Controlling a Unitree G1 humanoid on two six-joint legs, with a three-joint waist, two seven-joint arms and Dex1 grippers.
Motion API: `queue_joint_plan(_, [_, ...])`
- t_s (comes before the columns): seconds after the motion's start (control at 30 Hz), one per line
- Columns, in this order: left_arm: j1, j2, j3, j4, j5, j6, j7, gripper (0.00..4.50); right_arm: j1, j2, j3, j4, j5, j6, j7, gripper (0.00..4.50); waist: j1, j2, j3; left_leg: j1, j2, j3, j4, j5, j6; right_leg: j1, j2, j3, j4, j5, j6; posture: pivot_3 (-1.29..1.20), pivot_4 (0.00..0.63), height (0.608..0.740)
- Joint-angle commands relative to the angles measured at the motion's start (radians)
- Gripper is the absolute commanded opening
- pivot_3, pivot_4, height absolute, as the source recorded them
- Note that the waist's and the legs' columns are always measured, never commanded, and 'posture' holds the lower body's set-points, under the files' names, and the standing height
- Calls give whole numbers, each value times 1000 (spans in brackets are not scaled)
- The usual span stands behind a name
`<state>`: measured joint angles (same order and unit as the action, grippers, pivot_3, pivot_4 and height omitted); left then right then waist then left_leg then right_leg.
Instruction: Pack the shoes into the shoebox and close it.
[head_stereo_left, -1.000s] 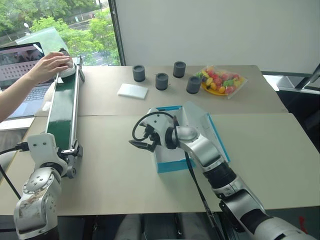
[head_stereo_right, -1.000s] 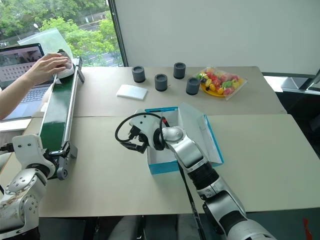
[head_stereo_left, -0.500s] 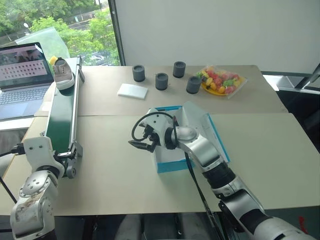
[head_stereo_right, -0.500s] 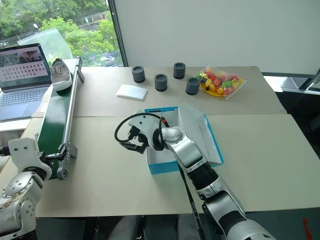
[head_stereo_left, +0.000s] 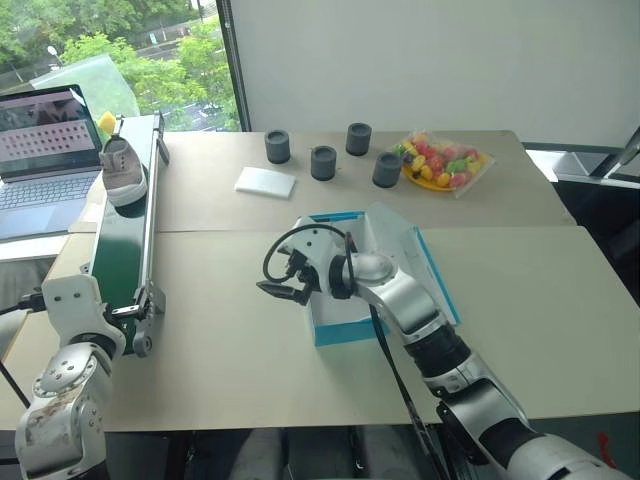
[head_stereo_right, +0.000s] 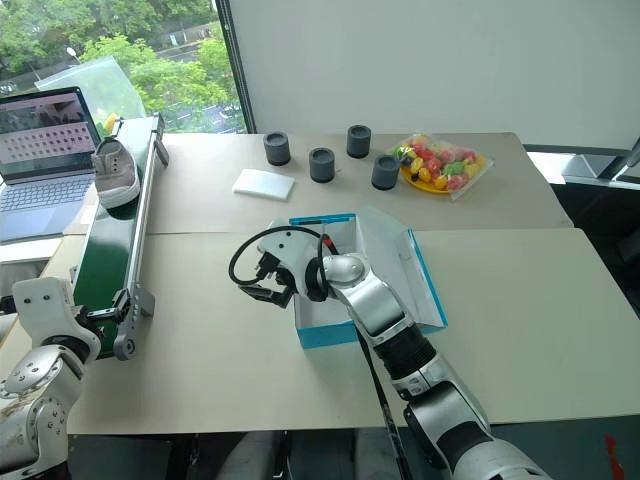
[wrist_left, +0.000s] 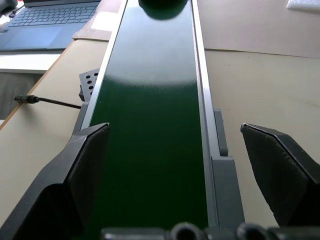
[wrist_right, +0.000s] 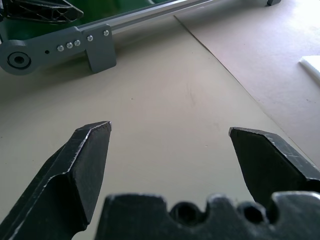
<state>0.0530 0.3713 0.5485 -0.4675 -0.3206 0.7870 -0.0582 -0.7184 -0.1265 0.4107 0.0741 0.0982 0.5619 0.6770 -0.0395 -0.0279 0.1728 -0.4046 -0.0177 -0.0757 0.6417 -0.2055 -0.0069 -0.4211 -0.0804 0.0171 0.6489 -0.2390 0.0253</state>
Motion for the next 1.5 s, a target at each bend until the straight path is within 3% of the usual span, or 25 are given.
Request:
queue_joint_plan(0.03, [-2, 9, 26, -29, -1, -5, 5, 4500, -2, 5, -14, -33, 4, -11, 4, 4483, 0, 0, 0, 0, 0, 0, 0, 0, 0, 0, 0, 0, 0, 0, 0, 0, 150, 728])
queue_joint_plan(1.47, [-9, 4, -8, 78, 45, 1, 30, 4500, 14, -11, -39, -83, 16, 29, -5, 4483, 1, 0, 0, 1, 0, 0, 0, 0, 0, 0, 0, 0, 0, 0, 0, 0, 150, 728])
queue_joint_plan(1.5, [-11, 2, -7, 79, 43, 0, 30, 4243, 14, -11, -40, -85, 16, 31, -5, 4496, 1, 0, 0, 1, 0, 0, 0, 0, 0, 0, 0, 0, 0, 0, 0, 0, 150, 728])
